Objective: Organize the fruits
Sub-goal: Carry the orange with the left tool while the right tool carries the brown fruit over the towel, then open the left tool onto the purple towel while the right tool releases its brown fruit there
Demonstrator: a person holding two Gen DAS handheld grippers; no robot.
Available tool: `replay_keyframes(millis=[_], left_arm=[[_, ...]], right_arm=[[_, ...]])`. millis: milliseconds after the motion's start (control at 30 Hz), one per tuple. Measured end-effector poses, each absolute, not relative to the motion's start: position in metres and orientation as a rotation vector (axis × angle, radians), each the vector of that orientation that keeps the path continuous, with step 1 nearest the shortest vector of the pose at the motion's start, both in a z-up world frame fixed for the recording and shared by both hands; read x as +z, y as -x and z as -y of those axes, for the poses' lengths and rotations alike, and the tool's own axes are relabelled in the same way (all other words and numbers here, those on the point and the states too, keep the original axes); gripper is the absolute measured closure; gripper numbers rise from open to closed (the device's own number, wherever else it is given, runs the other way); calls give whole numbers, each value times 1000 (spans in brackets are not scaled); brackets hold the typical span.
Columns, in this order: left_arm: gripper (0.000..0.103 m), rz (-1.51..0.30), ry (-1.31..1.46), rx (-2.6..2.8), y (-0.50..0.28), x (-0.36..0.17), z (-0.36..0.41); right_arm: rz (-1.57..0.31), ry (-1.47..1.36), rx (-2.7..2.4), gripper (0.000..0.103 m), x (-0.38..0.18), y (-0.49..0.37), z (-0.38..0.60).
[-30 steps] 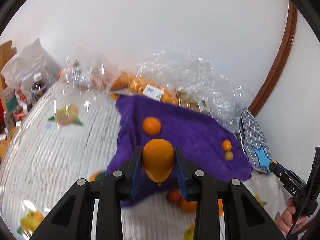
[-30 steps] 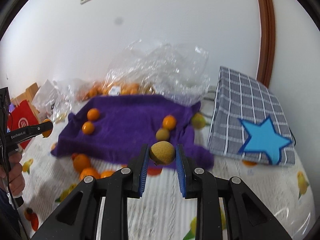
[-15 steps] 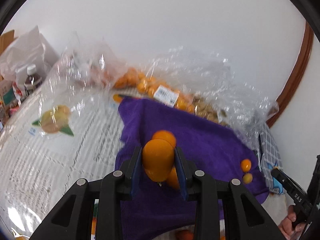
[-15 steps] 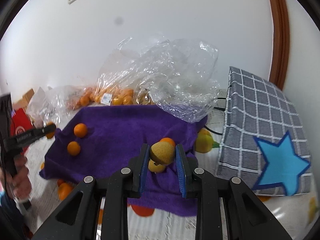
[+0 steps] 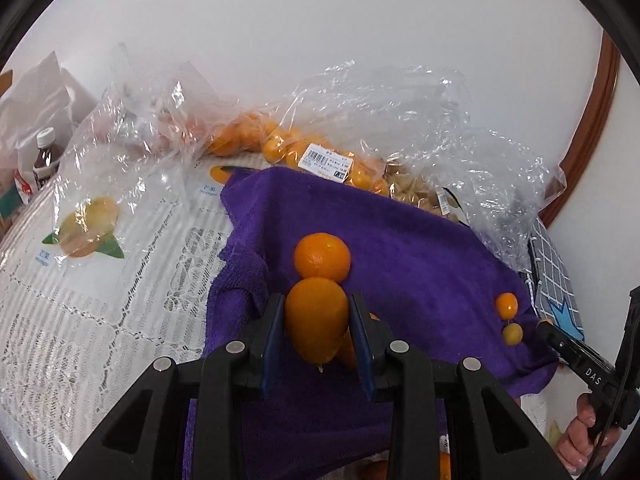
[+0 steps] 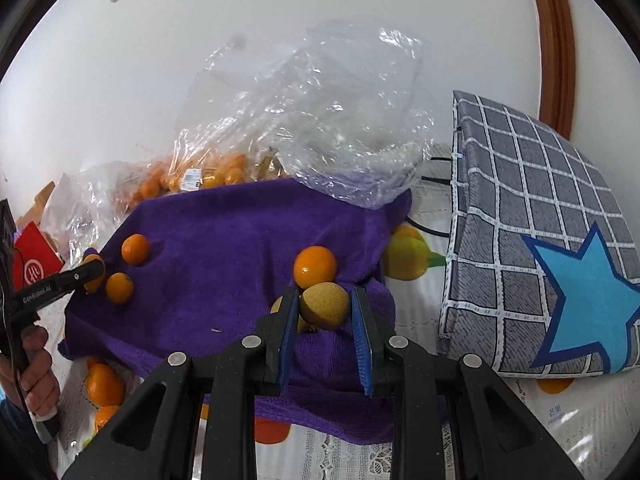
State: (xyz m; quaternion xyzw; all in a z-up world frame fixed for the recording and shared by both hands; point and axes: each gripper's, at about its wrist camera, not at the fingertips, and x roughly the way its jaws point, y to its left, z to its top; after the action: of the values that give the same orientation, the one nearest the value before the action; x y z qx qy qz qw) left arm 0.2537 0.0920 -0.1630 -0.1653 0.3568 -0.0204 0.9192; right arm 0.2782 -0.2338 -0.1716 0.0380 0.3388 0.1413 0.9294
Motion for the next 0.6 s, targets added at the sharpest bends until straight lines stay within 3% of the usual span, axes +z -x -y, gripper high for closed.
replay_keyframes(millis=[600], left_arm=[[72, -716, 318, -8, -253, -165, -88]], right_arm=[[-735, -44, 281, 76, -179, -284, 233]])
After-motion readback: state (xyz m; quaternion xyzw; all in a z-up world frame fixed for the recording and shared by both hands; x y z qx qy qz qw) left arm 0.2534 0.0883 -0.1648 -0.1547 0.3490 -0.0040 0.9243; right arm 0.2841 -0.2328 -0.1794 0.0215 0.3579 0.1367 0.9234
